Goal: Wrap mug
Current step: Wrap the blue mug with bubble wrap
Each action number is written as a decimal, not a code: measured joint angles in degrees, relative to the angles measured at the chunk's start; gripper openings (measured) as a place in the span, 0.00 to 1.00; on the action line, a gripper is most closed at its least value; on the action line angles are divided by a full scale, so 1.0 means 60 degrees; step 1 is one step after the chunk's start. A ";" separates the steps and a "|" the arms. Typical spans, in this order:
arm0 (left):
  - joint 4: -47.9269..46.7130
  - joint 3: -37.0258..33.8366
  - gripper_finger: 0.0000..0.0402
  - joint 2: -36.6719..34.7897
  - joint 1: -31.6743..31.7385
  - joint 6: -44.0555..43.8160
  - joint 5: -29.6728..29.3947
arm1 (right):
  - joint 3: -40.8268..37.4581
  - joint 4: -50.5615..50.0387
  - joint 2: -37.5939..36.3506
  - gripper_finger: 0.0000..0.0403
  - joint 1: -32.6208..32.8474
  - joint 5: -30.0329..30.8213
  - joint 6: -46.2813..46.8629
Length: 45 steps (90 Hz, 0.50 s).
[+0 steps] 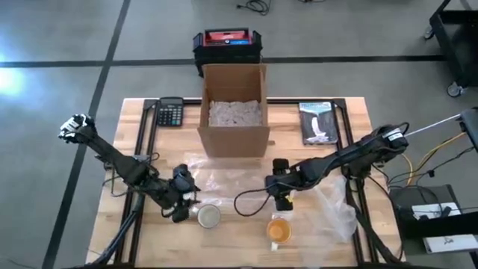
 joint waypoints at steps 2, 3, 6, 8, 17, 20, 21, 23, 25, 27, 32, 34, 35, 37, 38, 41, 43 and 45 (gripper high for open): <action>-0.0089 0.0233 0.51 0.0257 0.0000 0.0081 -0.0001 | -0.0005 -0.0016 0.0000 0.64 0.0000 -0.0006 0.0021; -0.0154 0.0342 0.51 0.0385 0.0000 0.0116 -0.0003 | -0.0005 -0.0016 0.0000 0.64 0.0000 -0.0006 0.0028; -0.0448 0.0682 0.51 0.0773 0.0016 0.0190 -0.0001 | -0.0005 0.0001 0.0000 0.64 0.0000 -0.0002 0.0049; -0.0693 0.0909 0.51 0.1041 0.0048 0.0216 -0.0001 | -0.0005 0.0013 0.0000 0.65 0.0000 -0.0002 0.0067; -0.1893 0.1937 0.48 0.2297 0.0222 0.0199 0.0235 | -0.0005 0.0012 0.0000 0.65 0.0000 -0.0002 0.0091; -0.2326 0.2226 0.47 0.2680 0.0301 0.0176 0.0341 | -0.0005 0.0013 0.0000 0.65 0.0000 0.0000 0.0134; -0.2446 0.2319 0.47 0.2784 0.0328 0.0172 0.0403 | -0.0005 0.0015 0.0000 0.65 0.0000 -0.0002 0.0139; -0.2642 0.2507 0.46 0.3015 0.0377 0.0160 0.0554 | -0.0005 0.0016 0.0000 0.65 0.0001 -0.0002 0.0163; -0.2793 0.2692 0.46 0.3246 0.0419 0.0173 0.0680 | -0.0005 0.0017 0.0000 0.65 0.0004 -0.0004 0.0185; -0.2863 0.2847 0.45 0.3436 0.0458 0.0216 0.0802 | -0.0005 0.0015 0.0000 0.65 0.0004 -0.0011 0.0205; -0.2919 0.3118 0.44 0.3870 0.0552 0.0413 0.1192 | -0.0005 0.0012 0.0000 0.64 0.0004 -0.0031 0.0216; -0.2949 0.3193 0.43 0.4027 0.0591 0.0507 0.1305 | -0.0005 0.0013 0.0000 0.64 0.0004 -0.0043 0.0215; -0.2965 0.3228 0.43 0.4105 0.0611 0.0564 0.1364 | -0.0005 0.0018 0.0000 0.64 0.0004 -0.0045 0.0213; -0.2973 0.3289 0.42 0.4251 0.0649 0.0694 0.1476 | -0.0005 0.0021 0.0000 0.64 0.0004 -0.0047 0.0208; -0.2977 0.3322 0.42 0.4319 0.0662 0.0752 0.1507 | -0.0005 0.0022 0.0000 0.63 0.0004 -0.0049 0.0208; -0.2969 0.3409 0.41 0.4498 0.0707 0.0911 0.1554 | -0.0008 0.0020 0.0000 0.63 0.0004 -0.0050 0.0211; -0.2959 0.3441 0.41 0.4581 0.0738 0.1022 0.1571 | -0.0009 0.0019 0.0000 0.63 0.0004 -0.0046 0.0216; -0.2970 0.3465 0.40 0.4664 0.0773 0.1096 0.1587 | -0.0011 0.0019 0.0000 0.62 0.0004 -0.0046 0.0223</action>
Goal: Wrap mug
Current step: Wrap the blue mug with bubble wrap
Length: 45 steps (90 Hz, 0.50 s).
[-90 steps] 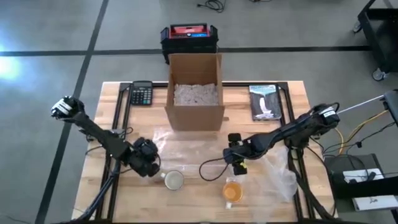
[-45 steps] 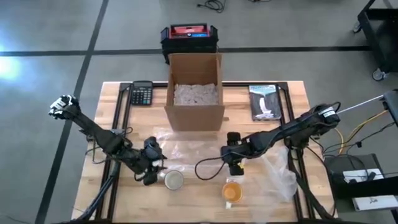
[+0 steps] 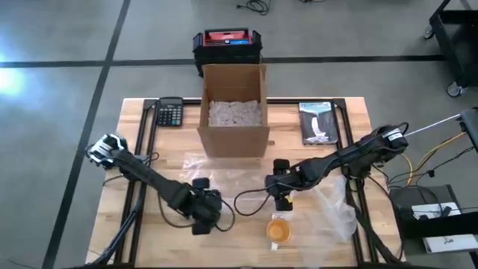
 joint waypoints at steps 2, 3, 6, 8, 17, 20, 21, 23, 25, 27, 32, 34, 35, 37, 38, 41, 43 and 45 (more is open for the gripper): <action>-0.0034 0.0034 0.40 0.0082 0.0048 0.0106 0.0035 | 0.0002 0.0004 0.0000 0.62 0.0000 0.0000 0.0000; -0.0052 0.0052 0.40 0.0120 0.0073 0.0173 0.0057 | 0.0002 0.0009 0.0000 0.62 0.0000 0.0000 0.0001; -0.0045 0.0092 0.38 0.0228 0.0127 0.0435 0.0117 | 0.0002 0.0022 0.0000 0.61 0.0000 0.0000 0.0007; -0.0040 0.0122 0.38 0.0295 0.0151 0.0618 0.0141 | 0.0001 0.0020 0.0000 0.61 0.0000 -0.0001 0.0024; -0.0058 0.0293 0.27 0.0522 0.0190 0.1257 0.0175 | -0.0001 0.0004 0.0000 0.59 0.0000 0.0000 0.0160; -0.0064 0.0410 0.21 0.0535 0.0182 0.1449 0.0231 | -0.0001 -0.0015 0.0000 0.59 0.0000 0.0000 0.0164; -0.0077 0.0456 0.19 0.0535 0.0182 0.1498 0.0232 | -0.0001 -0.0023 0.0000 0.58 0.0000 0.0000 0.0163; -0.0134 0.0569 0.14 0.0535 0.0182 0.1584 0.0223 | -0.0001 -0.0038 0.0000 0.58 0.0000 0.0000 0.0163; -0.0203 0.0700 0.09 0.0533 0.0182 0.1671 0.0249 | -0.0001 -0.0052 0.0000 0.57 0.0000 0.0000 0.0164; -0.0285 0.0850 0.06 0.0520 0.0182 0.1777 0.0299 | -0.0001 -0.0058 0.0000 0.56 0.0000 0.0000 0.0162; -0.0469 0.1272 0.03 0.0467 0.0176 0.1816 0.0213 | -0.0001 -0.0065 0.0000 0.55 0.0000 0.0000 0.0162; -0.0538 0.1495 0.04 0.0434 0.0191 0.1877 0.0198 | -0.0001 -0.0069 0.0000 0.54 0.0000 0.0000 0.0160; -0.0561 0.1603 0.04 0.0411 0.0205 0.1891 0.0194 | -0.0001 -0.0070 0.0000 0.54 0.0000 0.0000 0.0160; -0.0623 0.1814 0.03 0.0371 0.0230 0.1998 0.0095 | -0.0001 -0.0078 0.0000 0.53 0.0000 0.0000 0.0160; -0.0657 0.1938 0.03 0.0345 0.0235 0.2075 0.0042 | -0.0001 -0.0083 0.0000 0.53 0.0000 0.0000 0.0160; -0.0745 0.2264 0.02 0.0245 0.0256 0.2244 -0.0107 | -0.0001 -0.0084 0.0000 0.52 0.0000 0.0000 0.0146; -0.0797 0.2474 0.02 0.0189 0.0285 0.2398 -0.0204 | -0.0001 -0.0077 0.0000 0.52 0.0000 0.0000 0.0123; -0.0861 0.2679 0.01 0.0140 0.0348 0.2494 -0.0344 | -0.0001 -0.0083 0.0000 0.51 0.0000 0.0000 0.0117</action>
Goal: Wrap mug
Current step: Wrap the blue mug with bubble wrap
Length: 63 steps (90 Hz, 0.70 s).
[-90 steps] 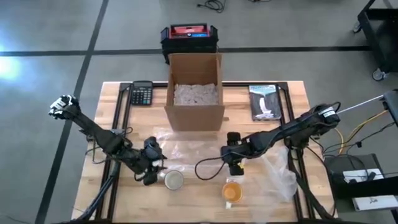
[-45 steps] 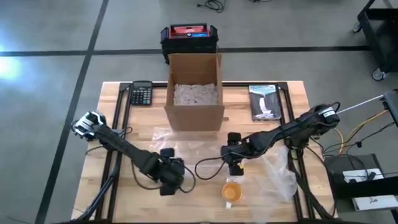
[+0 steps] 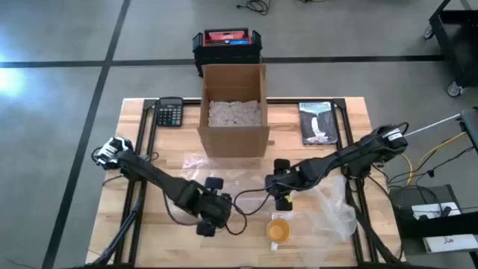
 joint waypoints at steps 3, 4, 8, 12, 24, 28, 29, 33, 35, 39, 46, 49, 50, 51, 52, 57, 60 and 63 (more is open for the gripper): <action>-0.0116 0.0277 0.01 -0.0060 0.0101 0.0169 -0.0246 | 0.0000 -0.0007 0.0000 0.51 -0.0001 0.0000 -0.0001; -0.0157 0.0362 0.01 -0.0069 0.0138 0.0222 -0.0327 | 0.0000 -0.0005 0.0000 0.51 -0.0003 0.0000 -0.0003; -0.0352 0.0643 0.01 -0.0078 0.0354 0.0475 -0.0557 | 0.0000 -0.0005 0.0000 0.50 -0.0004 0.0000 -0.0007; -0.0470 0.0805 0.01 -0.0078 0.0667 0.0745 -0.0633 | 0.0000 -0.0008 0.0000 0.50 -0.0004 0.0000 -0.0007; -0.0415 0.0643 0.00 0.0014 0.1903 0.1316 -0.0583 | 0.0000 -0.0019 0.0000 0.50 0.0000 -0.0001 0.0105; -0.0285 0.0396 0.00 0.0086 0.2338 0.1432 -0.0392 | 0.0000 -0.0044 0.0000 0.50 0.0004 -0.0004 0.0185; -0.0243 0.0310 0.00 0.0116 0.2425 0.1444 -0.0358 | 0.0000 -0.0050 0.0000 0.50 0.0004 -0.0004 0.0208; -0.0063 -0.0044 0.00 0.0264 0.2748 0.1533 -0.0283 | -0.0007 -0.0109 0.0000 0.51 0.0004 -0.0004 0.0255; 0.0044 -0.0231 0.00 0.0329 0.2897 0.1618 -0.0273 | -0.0022 -0.0113 0.0000 0.51 0.0010 -0.0002 0.0283; 0.0333 -0.0624 0.00 0.0439 0.3124 0.1788 -0.0084 | -0.0042 -0.0120 0.0000 0.52 0.0051 0.0000 0.0288; 0.1174 -0.1199 0.00 0.0497 0.3374 0.1954 0.0972 | -0.0047 -0.0158 0.0000 0.52 0.0150 0.0000 0.0277; 0.1534 -0.1380 0.00 0.0497 0.3415 0.1971 0.1326 | -0.0051 -0.0178 0.0000 0.53 0.0179 -0.0002 0.0266; 0.1616 -0.1432 0.00 0.0501 0.3424 0.1967 0.1393 | -0.0049 -0.0181 0.0000 0.53 0.0191 -0.0003 0.0262; 0.1686 -0.1483 0.00 0.0506 0.3430 0.1962 0.1446 | -0.0048 -0.0182 0.0000 0.53 0.0204 -0.0004 0.0259; 0.1737 -0.1533 0.00 0.0511 0.3430 0.1957 0.1474 | -0.0049 -0.0181 0.0000 0.53 0.0215 -0.0004 0.0260; 0.1824 -0.1761 0.01 0.0531 0.3433 0.1937 0.1455 | -0.0051 -0.0219 0.0000 0.53 0.0222 -0.0015 0.0262; 0.1951 -0.1845 0.02 0.0534 0.3459 0.1871 0.1468 | -0.0055 -0.0226 0.0000 0.54 0.0219 -0.0008 0.0262; 0.2106 -0.1890 0.03 0.0534 0.3476 0.1795 0.1481 | -0.0055 -0.0222 0.0000 0.54 0.0210 -0.0005 0.0260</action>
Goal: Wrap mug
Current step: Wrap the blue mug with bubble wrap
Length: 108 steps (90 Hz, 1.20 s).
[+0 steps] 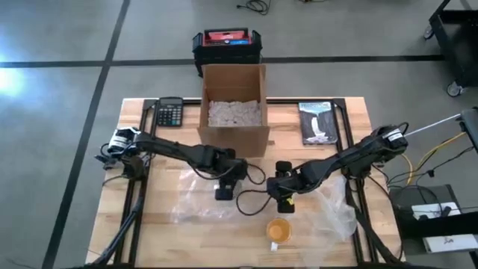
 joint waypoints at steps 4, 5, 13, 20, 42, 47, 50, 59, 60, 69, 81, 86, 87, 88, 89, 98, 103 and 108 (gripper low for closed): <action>0.0209 -0.0021 0.07 0.0016 0.0010 -0.0004 -0.0023 | 0.0000 -0.0012 0.0000 0.55 -0.0006 0.0003 -0.0006; 0.0256 -0.0021 0.08 0.0023 0.0011 -0.0006 -0.0020 | 0.0000 -0.0012 0.0000 0.55 -0.0006 0.0005 -0.0011; 0.0273 0.0131 0.18 0.0026 0.0001 -0.0005 0.0010 | 0.0000 -0.0033 0.0000 0.56 -0.0021 0.0001 -0.0046; 0.0245 0.0393 0.28 0.0022 -0.0018 0.0028 0.0038 | 0.0065 -0.0220 0.0000 0.57 -0.0024 -0.0001 -0.0170; -0.2132 0.1840 0.56 -0.0265 -0.0112 -0.0364 0.0015 | 0.1137 -0.2549 -0.0434 0.61 0.0049 -0.0006 0.0112; -0.2519 0.1809 0.59 -0.0513 -0.0226 -0.0481 -0.0108 | 0.1164 -0.3056 -0.0692 0.62 0.0192 0.0003 0.0219; -0.2655 0.1705 0.60 -0.0674 -0.0286 -0.0615 -0.0242 | 0.1118 -0.3313 -0.0832 0.62 0.0314 -0.0001 0.0296; -0.2705 0.0947 0.61 -0.1369 -0.0548 -0.1039 -0.0684 | 0.0636 -0.3602 -0.1384 0.62 0.0826 0.0000 0.0781; -0.2669 0.0837 0.61 -0.1449 -0.0577 -0.1088 -0.0723 | 0.0563 -0.3603 -0.1440 0.62 0.0887 0.0001 0.0832; -0.1895 -0.0485 0.59 -0.2260 -0.0853 -0.1555 -0.0854 | -0.0242 -0.3333 -0.1860 0.60 0.1545 0.0326 0.1319; 0.0226 -0.2749 0.54 -0.3319 -0.1140 -0.1941 -0.0843 | -0.1606 -0.2040 -0.1949 0.57 0.2362 0.1847 0.1376; 0.1181 -0.3665 0.53 -0.3671 -0.1223 -0.2093 -0.0835 | -0.2073 -0.1242 -0.1861 0.56 0.2545 0.2743 0.1164; 0.1367 -0.3838 0.52 -0.3727 -0.1231 -0.2134 -0.0835 | -0.2155 -0.1037 -0.1836 0.56 0.2575 0.2929 0.1107; 0.1602 -0.4007 0.52 -0.3788 -0.1240 -0.2173 -0.0828 | -0.2236 -0.0830 -0.1811 0.56 0.2606 0.3112 0.1051; 0.1813 -0.4173 0.52 -0.3848 -0.1247 -0.2213 -0.0825 | -0.2309 -0.0626 -0.1777 0.55 0.2635 0.3257 0.1003; 0.3397 -0.5516 0.49 -0.4240 -0.1263 -0.2562 -0.0839 | -0.2708 0.1109 -0.1446 0.54 0.2683 0.4109 -0.0060; 0.4357 -0.6132 0.48 -0.4351 -0.1263 -0.2664 -0.0835 | -0.2758 0.1952 -0.1174 0.53 0.2616 0.4230 -0.0975; 0.5146 -0.6640 0.46 -0.4386 -0.1263 -0.2752 -0.0824 | -0.2759 0.2625 -0.0821 0.51 0.2524 0.4376 -0.1931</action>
